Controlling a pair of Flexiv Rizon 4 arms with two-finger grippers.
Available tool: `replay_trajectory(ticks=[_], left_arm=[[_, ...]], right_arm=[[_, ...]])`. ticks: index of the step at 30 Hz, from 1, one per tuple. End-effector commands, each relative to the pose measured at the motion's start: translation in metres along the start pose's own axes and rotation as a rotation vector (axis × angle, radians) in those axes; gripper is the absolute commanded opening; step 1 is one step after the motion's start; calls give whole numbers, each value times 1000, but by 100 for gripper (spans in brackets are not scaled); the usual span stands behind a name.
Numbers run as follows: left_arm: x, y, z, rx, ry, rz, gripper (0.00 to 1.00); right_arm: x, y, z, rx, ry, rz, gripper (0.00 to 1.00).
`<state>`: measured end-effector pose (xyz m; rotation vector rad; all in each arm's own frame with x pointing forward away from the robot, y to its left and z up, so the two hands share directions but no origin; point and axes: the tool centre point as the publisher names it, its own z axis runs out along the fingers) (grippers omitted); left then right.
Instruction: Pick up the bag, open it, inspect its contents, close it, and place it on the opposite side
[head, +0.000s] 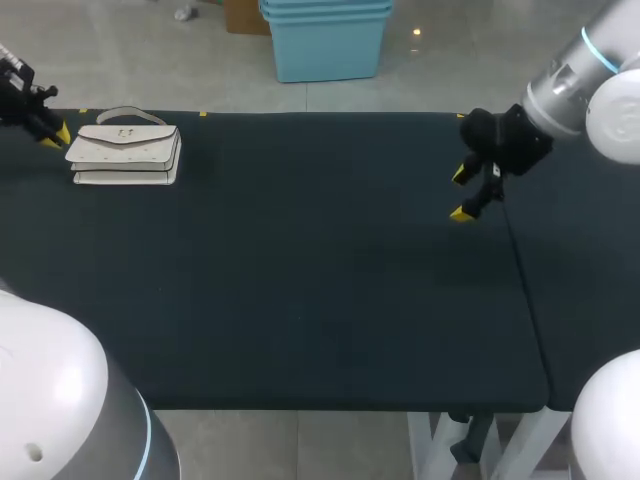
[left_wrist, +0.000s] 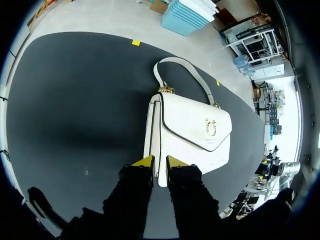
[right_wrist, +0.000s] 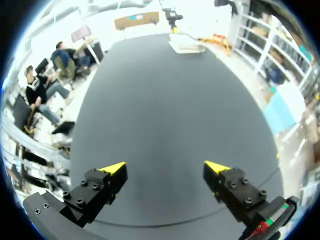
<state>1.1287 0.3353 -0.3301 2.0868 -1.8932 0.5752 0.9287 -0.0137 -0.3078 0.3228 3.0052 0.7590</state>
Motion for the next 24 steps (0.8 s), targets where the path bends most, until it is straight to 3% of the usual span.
replay_trajectory(ticks=[1,12,24], left_arm=[[5,-7,2,-117,-2,9,0],[37,-1,4,-132,-25,56,0],[88,14,-2,-119,-79,143,0]], right_arm=[[-1,0,0,0,2,-1,100],[-1,0,0,0,2,-1,100],[-1,0,0,0,2,-1,100]])
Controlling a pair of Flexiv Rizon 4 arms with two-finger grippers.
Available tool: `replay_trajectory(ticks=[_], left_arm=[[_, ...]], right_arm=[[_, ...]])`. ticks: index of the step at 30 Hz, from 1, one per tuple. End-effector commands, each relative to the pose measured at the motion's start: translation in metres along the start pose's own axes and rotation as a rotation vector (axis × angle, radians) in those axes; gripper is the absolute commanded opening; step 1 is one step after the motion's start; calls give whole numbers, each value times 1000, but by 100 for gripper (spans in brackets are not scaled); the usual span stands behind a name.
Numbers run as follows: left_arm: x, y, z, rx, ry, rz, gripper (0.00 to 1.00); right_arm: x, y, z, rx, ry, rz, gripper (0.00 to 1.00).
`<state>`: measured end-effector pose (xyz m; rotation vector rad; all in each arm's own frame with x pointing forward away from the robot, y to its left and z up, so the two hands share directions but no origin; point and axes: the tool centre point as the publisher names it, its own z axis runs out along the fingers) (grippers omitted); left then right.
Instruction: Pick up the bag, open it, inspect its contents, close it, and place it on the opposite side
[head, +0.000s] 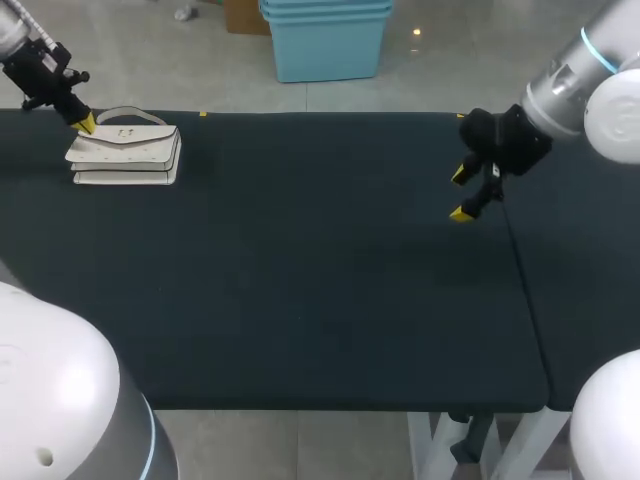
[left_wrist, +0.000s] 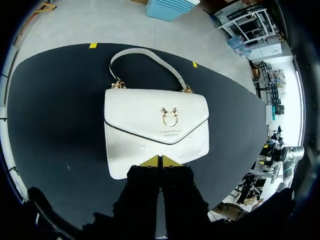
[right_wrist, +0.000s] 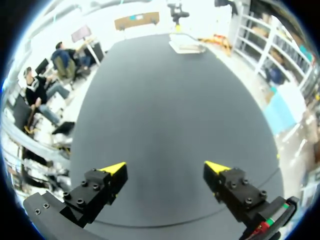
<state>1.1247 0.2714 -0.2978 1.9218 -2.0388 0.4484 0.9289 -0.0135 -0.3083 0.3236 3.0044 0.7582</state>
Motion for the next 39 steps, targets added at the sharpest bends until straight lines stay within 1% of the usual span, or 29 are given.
replay_trajectory(ticks=[1,4,7,8,9,10,11,12,13,16,20,24,28,32,36,37,39], left_arm=[[19,4,-2,-3,-64,9,0],[25,6,-6,-3,-75,10,0],[32,12,-14,13,-84,23,0],[34,15,-18,19,-84,24,14],[35,17,-22,31,-80,24,39],[35,18,-24,36,-76,23,49],[35,20,-27,43,-71,26,79],[35,22,-30,49,-66,27,93],[35,24,-33,55,-64,30,100],[32,28,-38,69,-54,31,100],[21,30,-39,82,-43,5,100],[4,33,-37,97,-40,-50,97],[-12,40,-42,114,-44,-91,100],[-26,49,-48,130,-35,-129,100],[-34,54,-41,126,-8,-155,97],[-35,55,-38,123,16,-160,96],[-37,54,-30,109,16,-168,91]], right_arm=[[-1,0,0,-1,3,-1,100],[-1,0,0,-1,3,-1,100],[-1,0,0,-1,3,-1,100],[-1,0,0,-1,3,-1,100],[-1,0,0,-1,3,-1,100],[-1,0,0,-1,3,-1,100],[-1,0,0,-1,3,-1,100],[-1,0,0,-1,3,-1,100],[-1,0,0,-1,3,-1,100],[-1,0,0,-1,3,-1,100],[-1,0,0,-1,3,-1,100],[-1,0,0,-1,3,-1,100],[-1,0,0,-1,3,-1,100],[-1,0,0,-1,3,-1,100],[-1,0,0,-1,3,-1,100],[-1,0,0,-1,3,-1,100],[-1,0,0,-1,3,-1,100]])
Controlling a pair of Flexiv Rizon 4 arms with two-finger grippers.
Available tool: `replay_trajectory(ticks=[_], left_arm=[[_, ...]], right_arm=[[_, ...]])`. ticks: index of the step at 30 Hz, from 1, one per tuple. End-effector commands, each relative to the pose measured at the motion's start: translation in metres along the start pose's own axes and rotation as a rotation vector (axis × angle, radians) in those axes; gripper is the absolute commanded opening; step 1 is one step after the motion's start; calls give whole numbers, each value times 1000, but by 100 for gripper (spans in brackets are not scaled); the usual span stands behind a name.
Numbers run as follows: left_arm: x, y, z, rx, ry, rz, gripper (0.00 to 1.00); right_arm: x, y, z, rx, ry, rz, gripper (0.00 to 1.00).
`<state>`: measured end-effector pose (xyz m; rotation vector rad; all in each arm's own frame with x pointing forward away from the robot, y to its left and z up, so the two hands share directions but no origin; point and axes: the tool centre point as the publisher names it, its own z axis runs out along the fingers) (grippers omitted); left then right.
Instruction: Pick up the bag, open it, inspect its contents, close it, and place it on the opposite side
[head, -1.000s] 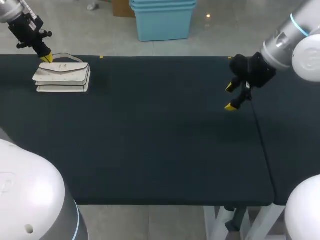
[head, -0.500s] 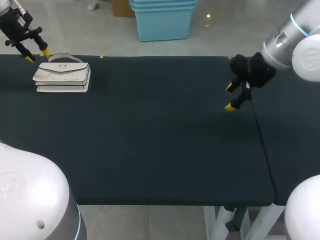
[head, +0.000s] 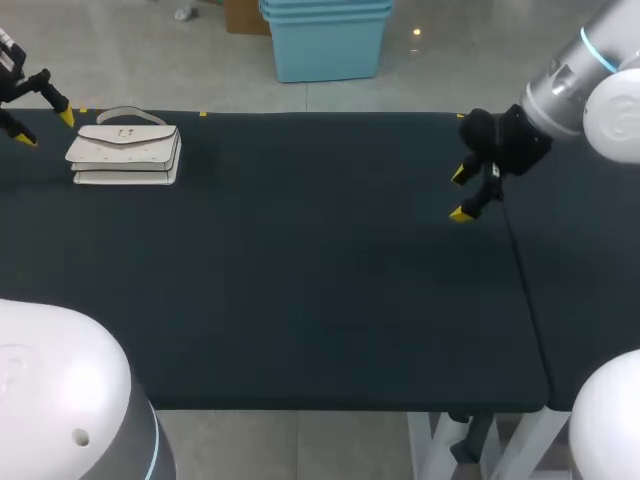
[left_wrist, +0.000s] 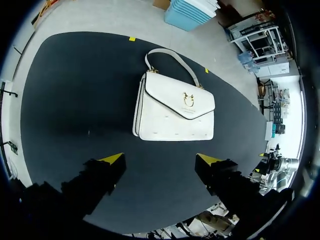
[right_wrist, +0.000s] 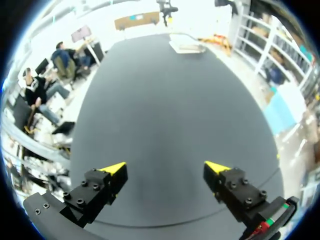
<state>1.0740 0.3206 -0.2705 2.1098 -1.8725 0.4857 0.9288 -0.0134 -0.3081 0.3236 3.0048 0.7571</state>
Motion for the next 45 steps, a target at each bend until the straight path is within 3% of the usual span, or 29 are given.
replay_trajectory(ticks=[1,7,9,11,28,36,42,45], left_arm=[[-8,0,18,29,29,-10,90],[-19,-6,33,31,68,-59,85],[-22,-8,35,31,68,-67,76],[-25,-10,33,34,76,-73,75],[-41,-29,41,39,121,-84,76],[-41,-47,52,25,154,-68,71],[-39,-57,59,6,180,-62,60],[-38,-59,61,1,191,-62,62]], right_arm=[[-1,0,0,-1,3,-1,100],[-1,0,0,-1,3,-1,100],[-1,0,0,-1,3,-1,100],[-1,0,0,-1,3,-1,100],[-1,0,0,-1,3,-1,100],[-1,0,0,-1,3,-1,100],[-1,0,0,-1,3,-1,100],[-1,0,0,-1,3,-1,100]])
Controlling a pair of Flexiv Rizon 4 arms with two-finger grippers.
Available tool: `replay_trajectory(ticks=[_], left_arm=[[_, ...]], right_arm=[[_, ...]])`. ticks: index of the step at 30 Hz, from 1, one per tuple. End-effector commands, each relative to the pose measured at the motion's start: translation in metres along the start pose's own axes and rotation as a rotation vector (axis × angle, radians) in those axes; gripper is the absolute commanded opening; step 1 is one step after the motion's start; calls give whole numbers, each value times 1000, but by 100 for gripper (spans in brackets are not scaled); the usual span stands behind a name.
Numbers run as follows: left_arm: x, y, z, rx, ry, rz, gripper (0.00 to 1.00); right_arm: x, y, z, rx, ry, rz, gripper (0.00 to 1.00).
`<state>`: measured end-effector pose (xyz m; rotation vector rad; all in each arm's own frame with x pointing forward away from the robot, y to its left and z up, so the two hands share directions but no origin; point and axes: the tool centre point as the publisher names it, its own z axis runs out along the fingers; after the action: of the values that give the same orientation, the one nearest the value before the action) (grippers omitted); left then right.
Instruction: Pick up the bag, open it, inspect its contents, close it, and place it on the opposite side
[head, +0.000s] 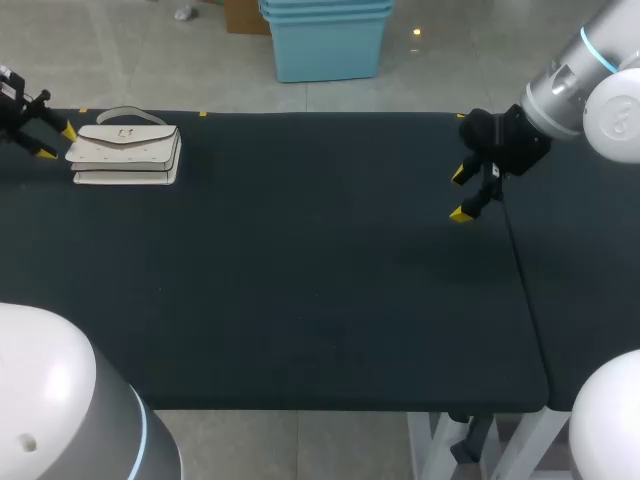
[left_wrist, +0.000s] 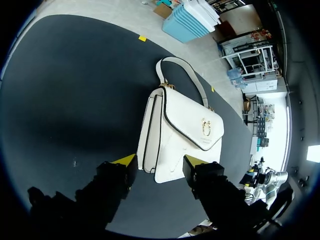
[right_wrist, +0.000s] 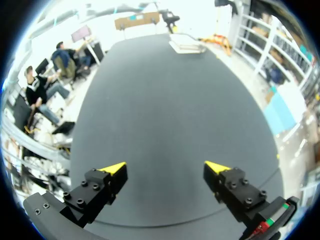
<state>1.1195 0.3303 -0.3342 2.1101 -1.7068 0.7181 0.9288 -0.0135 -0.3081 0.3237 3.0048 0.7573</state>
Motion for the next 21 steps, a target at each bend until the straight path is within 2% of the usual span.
replay_trajectory(ticks=[1,5,11,21], left_arm=[[-6,-14,6,-91,22,2,62],[-6,-14,14,-101,24,7,57],[-6,-19,20,-103,36,2,41],[-6,-28,32,-111,36,12,41]], right_arm=[[-1,0,0,-1,3,-1,100],[-1,0,0,-1,3,-1,100],[-1,0,0,-1,3,-1,100],[-1,0,0,-1,3,-1,100]])
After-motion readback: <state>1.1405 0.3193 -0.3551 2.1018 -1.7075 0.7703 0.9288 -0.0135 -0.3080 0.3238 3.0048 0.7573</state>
